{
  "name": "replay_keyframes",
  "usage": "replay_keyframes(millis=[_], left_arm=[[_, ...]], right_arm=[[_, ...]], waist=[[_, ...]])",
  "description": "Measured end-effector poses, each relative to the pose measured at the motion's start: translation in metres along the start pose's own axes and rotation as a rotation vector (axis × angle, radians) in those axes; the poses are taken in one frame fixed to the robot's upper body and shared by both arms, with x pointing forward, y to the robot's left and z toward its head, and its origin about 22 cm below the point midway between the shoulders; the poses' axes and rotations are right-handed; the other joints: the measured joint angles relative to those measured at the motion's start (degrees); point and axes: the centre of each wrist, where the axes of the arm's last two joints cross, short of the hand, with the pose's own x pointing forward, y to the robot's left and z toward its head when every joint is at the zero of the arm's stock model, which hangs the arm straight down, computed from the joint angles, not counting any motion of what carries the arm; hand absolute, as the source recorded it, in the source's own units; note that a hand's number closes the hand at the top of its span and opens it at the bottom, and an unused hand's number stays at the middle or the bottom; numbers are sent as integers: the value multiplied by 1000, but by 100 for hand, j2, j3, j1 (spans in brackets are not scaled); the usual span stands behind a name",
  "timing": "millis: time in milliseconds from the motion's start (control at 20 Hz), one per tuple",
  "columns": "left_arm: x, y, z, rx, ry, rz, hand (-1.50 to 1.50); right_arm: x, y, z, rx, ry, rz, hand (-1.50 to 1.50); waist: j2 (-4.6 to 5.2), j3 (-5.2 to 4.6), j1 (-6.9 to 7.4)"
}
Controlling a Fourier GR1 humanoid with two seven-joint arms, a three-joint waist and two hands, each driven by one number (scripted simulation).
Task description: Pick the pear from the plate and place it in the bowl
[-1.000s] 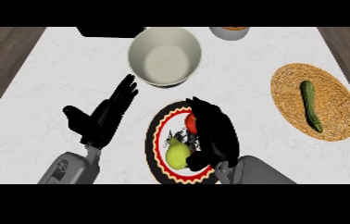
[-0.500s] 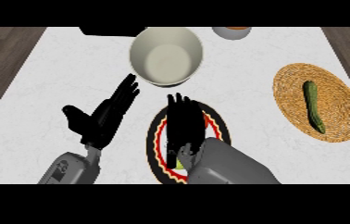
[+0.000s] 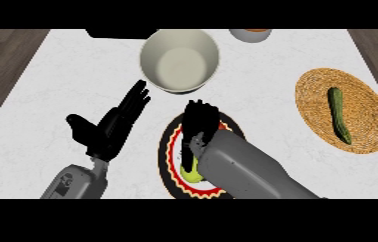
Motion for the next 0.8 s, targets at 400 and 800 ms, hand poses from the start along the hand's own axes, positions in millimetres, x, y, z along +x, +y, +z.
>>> replay_keyframes(millis=[400, 800], left_arm=[[-2, 5, 3, 7, 8, 4, 0], [4, 7, 4, 13, 11, 5, 0]], right_arm=[[-2, 11, -25, 106, 101, 39, -150], [5, 17, -28, 149, 107, 90, -150]], waist=[[-26, 4, -38], [-29, 11, -39]])
